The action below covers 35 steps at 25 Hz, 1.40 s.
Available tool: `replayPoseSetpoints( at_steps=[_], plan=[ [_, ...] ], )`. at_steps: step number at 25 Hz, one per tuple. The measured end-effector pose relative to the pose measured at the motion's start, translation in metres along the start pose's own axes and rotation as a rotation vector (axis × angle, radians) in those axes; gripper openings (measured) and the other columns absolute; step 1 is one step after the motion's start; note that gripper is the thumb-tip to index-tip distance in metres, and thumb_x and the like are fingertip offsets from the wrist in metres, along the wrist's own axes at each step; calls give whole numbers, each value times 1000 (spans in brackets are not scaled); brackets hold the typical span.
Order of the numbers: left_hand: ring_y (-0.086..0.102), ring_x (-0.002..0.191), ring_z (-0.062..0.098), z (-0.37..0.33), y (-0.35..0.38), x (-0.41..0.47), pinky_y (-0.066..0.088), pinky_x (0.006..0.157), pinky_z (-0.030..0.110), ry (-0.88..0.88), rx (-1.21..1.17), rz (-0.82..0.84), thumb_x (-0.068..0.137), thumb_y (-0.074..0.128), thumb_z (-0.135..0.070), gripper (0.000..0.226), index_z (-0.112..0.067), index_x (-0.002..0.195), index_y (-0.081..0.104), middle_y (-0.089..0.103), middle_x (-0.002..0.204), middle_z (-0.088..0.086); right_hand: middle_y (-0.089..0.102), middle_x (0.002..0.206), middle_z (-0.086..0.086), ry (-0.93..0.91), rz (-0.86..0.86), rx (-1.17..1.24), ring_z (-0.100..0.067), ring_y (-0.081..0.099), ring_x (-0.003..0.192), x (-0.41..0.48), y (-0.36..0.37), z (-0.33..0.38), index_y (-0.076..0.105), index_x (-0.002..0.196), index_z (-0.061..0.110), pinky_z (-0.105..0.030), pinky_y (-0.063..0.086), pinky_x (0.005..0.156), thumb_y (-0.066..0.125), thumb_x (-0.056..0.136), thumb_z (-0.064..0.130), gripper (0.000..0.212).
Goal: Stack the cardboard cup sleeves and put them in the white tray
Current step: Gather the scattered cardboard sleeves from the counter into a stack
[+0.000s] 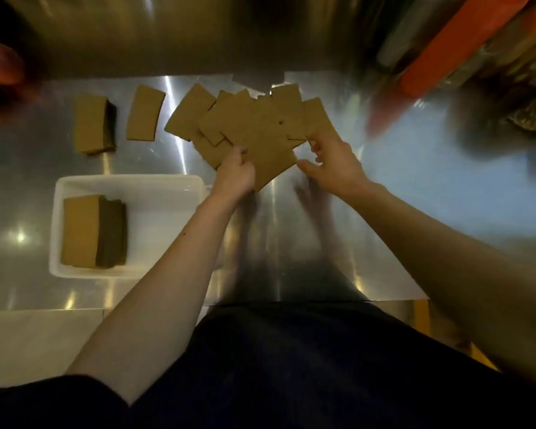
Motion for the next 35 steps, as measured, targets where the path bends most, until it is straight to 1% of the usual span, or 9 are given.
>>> replayPoseSetpoints(
  at_steps=[4, 10, 15, 19, 22, 24, 28, 31, 35],
  plan=[
    [51, 125, 26, 1, 0, -5, 39, 100, 32, -84, -94, -69, 103, 34, -25, 39, -14, 137, 50, 54, 137, 9, 60, 120, -1, 2, 54, 3, -19, 61, 103, 20, 10, 5, 53, 131, 24, -31, 46, 81, 61, 89, 42, 47],
    [55, 121, 32, 12, -2, 3, 44, 103, 44, -203, -291, -94, 102, 33, -41, 43, -15, 129, 55, 59, 131, 14, 64, 116, -4, 65, 156, -45, -24, 62, 104, 34, 27, 3, 53, 129, 18, -38, 50, 82, 65, 89, 31, 44],
    [56, 80, 15, 17, 8, 1, 44, 72, 30, -322, -365, -9, 103, 27, -48, 48, -16, 116, 60, 63, 101, 6, 67, 86, -7, 169, 181, 294, -17, 62, 68, 38, 22, -10, 63, 105, 15, -36, 57, 69, 60, 92, 11, 14],
    [61, 99, 19, 26, 23, -4, 44, 94, 37, -395, -483, 168, 101, 18, -59, 66, -16, 128, 59, 66, 115, 7, 64, 79, -3, 115, 209, 433, -12, 60, 64, 31, -4, -5, 65, 102, 10, -24, 54, 59, 63, 91, 5, 13],
    [58, 111, 20, 31, 41, -6, 39, 103, 38, -404, -612, 319, 98, 15, -64, 70, -18, 118, 64, 65, 116, 4, 66, 88, -3, 26, 261, 370, -6, 62, 75, 26, -17, 7, 67, 107, 9, -14, 50, 61, 62, 92, 6, 16],
    [58, 108, 19, 33, 48, -8, 39, 102, 37, -380, -641, 364, 99, 23, -61, 61, -21, 110, 66, 66, 114, 4, 67, 92, -2, -16, 272, 315, -7, 63, 80, 24, -21, 15, 68, 106, 12, -18, 50, 66, 62, 92, 7, 16],
    [60, 96, 15, 35, 51, -15, 45, 88, 29, -287, -616, 379, 98, 45, -52, 43, -19, 116, 65, 68, 104, 2, 67, 95, -2, -54, 268, 257, -7, 63, 83, 24, -23, 23, 69, 109, 13, -20, 50, 68, 62, 93, 10, 18],
    [63, 106, 17, 31, 49, -19, 49, 87, 27, -186, -623, 378, 96, 58, -35, 34, -13, 122, 64, 69, 114, 2, 67, 94, -2, -53, 273, 270, -6, 63, 80, 25, -22, 26, 70, 110, 11, -17, 50, 66, 63, 92, 11, 19],
    [67, 104, 18, 27, 53, -30, 59, 82, 30, -195, -796, 444, 97, 57, -16, 31, -9, 127, 57, 69, 114, 3, 68, 92, -2, -60, 340, 298, -6, 64, 78, 22, -4, 33, 70, 109, 10, -14, 49, 62, 66, 90, 11, 19]
  ],
)
Point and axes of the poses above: each hand's wrist, its own x-axis towards the middle knuckle, its own y-axis out of the palm, z = x × y, the point moved 8 cm from there along x, towards the middle knuckle
